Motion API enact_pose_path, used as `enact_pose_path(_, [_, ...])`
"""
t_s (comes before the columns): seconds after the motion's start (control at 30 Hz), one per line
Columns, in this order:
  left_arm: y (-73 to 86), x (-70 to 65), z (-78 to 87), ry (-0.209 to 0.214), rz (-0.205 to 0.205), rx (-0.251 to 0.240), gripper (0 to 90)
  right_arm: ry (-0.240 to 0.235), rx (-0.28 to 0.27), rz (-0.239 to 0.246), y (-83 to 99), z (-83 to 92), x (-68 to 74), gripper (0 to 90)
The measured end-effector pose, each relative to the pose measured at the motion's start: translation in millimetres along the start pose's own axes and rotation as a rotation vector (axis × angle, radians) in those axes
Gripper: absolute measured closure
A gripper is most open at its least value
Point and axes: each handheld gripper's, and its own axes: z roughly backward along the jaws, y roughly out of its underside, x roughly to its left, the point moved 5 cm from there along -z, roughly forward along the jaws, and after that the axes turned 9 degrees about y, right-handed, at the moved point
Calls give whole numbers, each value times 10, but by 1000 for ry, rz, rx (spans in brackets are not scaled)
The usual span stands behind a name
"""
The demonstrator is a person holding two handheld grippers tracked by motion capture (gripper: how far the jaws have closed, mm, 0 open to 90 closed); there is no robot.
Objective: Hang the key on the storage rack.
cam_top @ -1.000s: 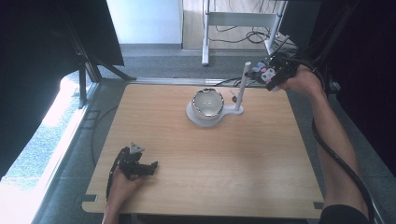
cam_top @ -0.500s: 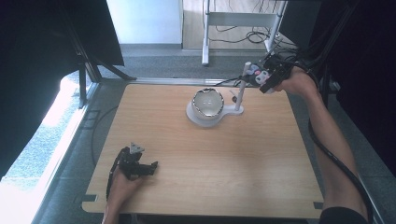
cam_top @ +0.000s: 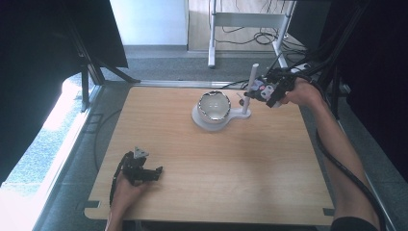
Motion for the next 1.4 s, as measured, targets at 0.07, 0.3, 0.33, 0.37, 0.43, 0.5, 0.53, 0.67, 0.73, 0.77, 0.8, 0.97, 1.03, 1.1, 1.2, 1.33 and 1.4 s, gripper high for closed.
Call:
enact_pose_path(0.07, [0,0,0,1,0,0,7,9,20,5,-15,-52,4,453])
enact_pose_path(0.3, [0,0,-1,-1,0,-2,7,13,49,19,-96,-250,40,448])
enact_pose_path(0.33, [0,0,-1,-1,0,-2,7,15,53,21,-103,-275,41,446])
enact_pose_path(0.37, [0,0,-1,-1,0,-2,7,16,57,25,-110,-300,44,445])
enact_pose_path(0.43, [0,0,-2,-2,0,-3,7,17,59,26,-117,-345,48,441])
enact_pose_path(0.5, [0,0,-2,-1,0,-2,6,22,60,30,-116,-388,46,436])
enact_pose_path(0.53, [0,0,-2,-1,0,-2,7,21,59,31,-114,-409,43,432])
enact_pose_path(0.67, [0,0,-2,-1,0,-2,6,20,54,21,-93,-488,39,384])
enact_pose_path(0.73, [1,0,-1,-2,1,-2,7,20,55,10,-81,-517,41,338])
enact_pose_path(0.77, [1,-2,-2,-2,3,-3,6,18,55,5,-75,-530,38,312])
enact_pose_path(0.8, [1,-2,-2,-1,3,-3,7,17,51,4,-70,-542,36,287])
enact_pose_path(0.97, [1,-1,-1,-2,2,-2,7,21,49,3,-43,-533,27,258])
enact_pose_path(1.03, [0,1,-2,-1,-1,-2,7,21,52,0,-35,-513,28,255])
enact_pose_path(1.1, [0,0,-2,-1,0,-2,7,18,43,4,-32,-501,29,251])
enact_pose_path(1.2, [0,0,-2,-2,0,-2,7,18,43,6,-21,-483,38,238])
enact_pose_path(1.33, [0,0,-1,-1,0,-2,7,18,41,9,-1,-472,52,209])
enact_pose_path(1.4, [0,0,-1,-1,0,-2,7,23,38,8,12,-455,64,200])
